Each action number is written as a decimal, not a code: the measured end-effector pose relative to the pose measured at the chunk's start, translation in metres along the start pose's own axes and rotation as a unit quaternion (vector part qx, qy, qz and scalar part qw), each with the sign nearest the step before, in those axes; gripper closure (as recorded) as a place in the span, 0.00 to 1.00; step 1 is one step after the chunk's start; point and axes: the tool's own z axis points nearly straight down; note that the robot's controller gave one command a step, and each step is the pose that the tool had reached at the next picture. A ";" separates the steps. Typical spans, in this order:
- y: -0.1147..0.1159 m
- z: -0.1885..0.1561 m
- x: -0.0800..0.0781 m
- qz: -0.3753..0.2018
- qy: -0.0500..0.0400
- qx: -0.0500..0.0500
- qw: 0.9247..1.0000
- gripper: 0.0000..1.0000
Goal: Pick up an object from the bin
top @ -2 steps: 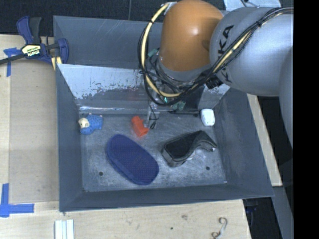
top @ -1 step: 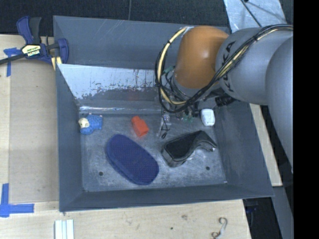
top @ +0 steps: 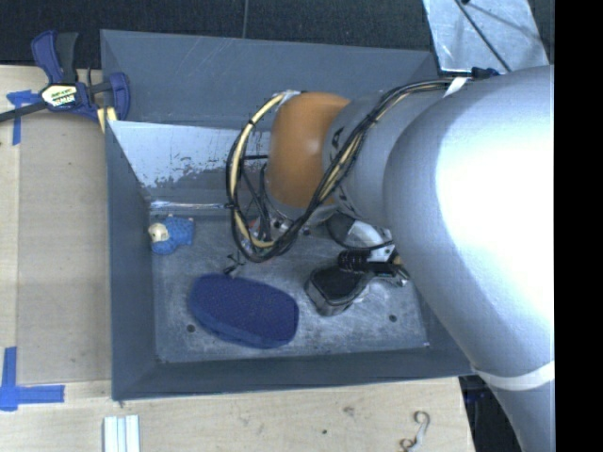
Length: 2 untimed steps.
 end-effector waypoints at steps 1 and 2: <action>-0.035 -0.011 0.076 -0.063 0.000 0.001 0.998 0.00; -0.035 -0.011 0.073 -0.061 -0.002 0.000 0.998 1.00</action>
Offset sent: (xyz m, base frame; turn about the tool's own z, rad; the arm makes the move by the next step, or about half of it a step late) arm -0.0794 0.0203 0.0113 -0.1238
